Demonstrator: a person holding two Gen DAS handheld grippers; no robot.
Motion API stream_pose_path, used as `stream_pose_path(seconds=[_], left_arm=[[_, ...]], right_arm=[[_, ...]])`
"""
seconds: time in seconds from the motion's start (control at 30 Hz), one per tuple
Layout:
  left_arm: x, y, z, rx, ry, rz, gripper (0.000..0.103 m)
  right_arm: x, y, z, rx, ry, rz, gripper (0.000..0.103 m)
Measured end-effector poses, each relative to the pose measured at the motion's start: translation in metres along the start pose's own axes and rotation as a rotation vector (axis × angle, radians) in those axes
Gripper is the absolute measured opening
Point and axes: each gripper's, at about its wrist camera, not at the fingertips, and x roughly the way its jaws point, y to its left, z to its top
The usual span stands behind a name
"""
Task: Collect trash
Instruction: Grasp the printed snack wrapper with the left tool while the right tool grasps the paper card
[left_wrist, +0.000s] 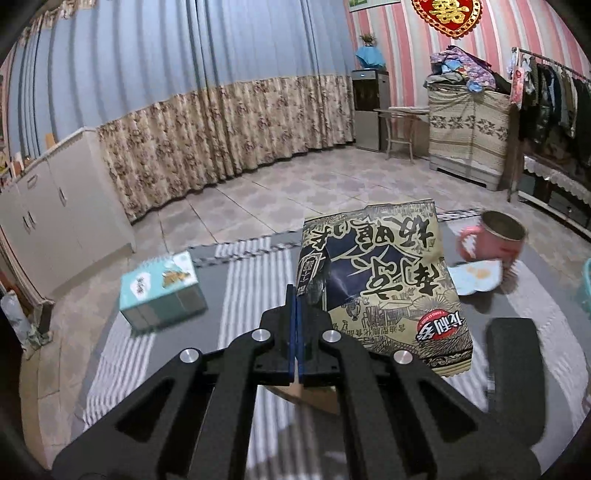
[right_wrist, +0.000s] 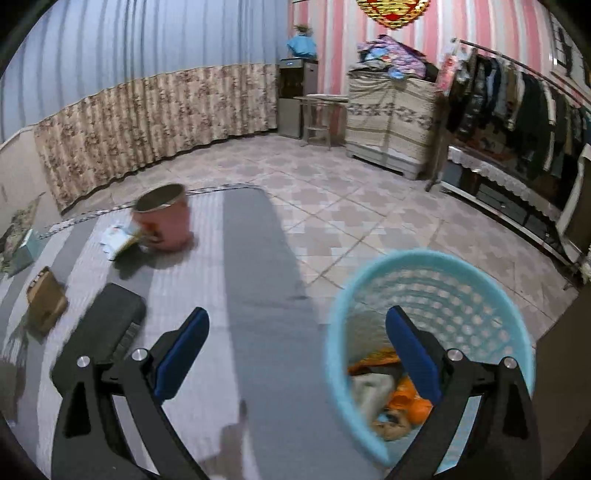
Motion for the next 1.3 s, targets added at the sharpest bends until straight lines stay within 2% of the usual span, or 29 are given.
stream_pose_path(seconds=[0.2,0.4,0.57,0.73,0.8,0.83,0.87,0.93,1.07,1.2,1.3], left_arm=[[0.024,0.027,-0.012,-0.038,0.008,0.042,0.0],[0.034,0.048,-0.016,-0.078,0.013,0.056,0.0],[0.039,0.052,-0.017,-0.069,0.009,0.082,0.0],[0.039,0.055,-0.018,-0.094,0.008,0.055,0.0],[0.04,0.054,-0.017,-0.092,0.01,0.053,0.0],[0.04,0.053,-0.018,-0.091,0.011,0.055,0.0],[0.04,0.052,-0.018,-0.089,0.011,0.056,0.0],[0.04,0.052,-0.019,-0.091,0.013,0.054,0.0],[0.042,0.054,-0.021,-0.089,0.008,0.054,0.0],[0.043,0.052,-0.023,-0.085,0.01,0.053,0.0],[0.043,0.049,-0.024,-0.077,0.012,0.045,0.0]], right_arm=[[0.017,0.072,0.013,-0.098,0.008,0.036,0.094],[0.043,0.126,0.032,-0.114,0.039,0.098,0.094],[0.076,0.161,0.044,-0.126,0.085,0.106,0.093],[0.104,0.177,0.049,-0.112,0.158,0.131,0.078],[0.114,0.184,0.052,-0.122,0.176,0.123,0.07],[0.117,0.186,0.053,-0.119,0.181,0.129,0.064],[0.121,0.188,0.054,-0.119,0.194,0.147,0.045],[0.126,0.191,0.055,-0.112,0.214,0.161,0.037],[0.116,0.186,0.055,-0.105,0.181,0.194,0.025],[0.085,0.179,0.057,-0.127,0.112,0.226,0.015],[0.059,0.165,0.053,-0.134,0.059,0.241,0.011]])
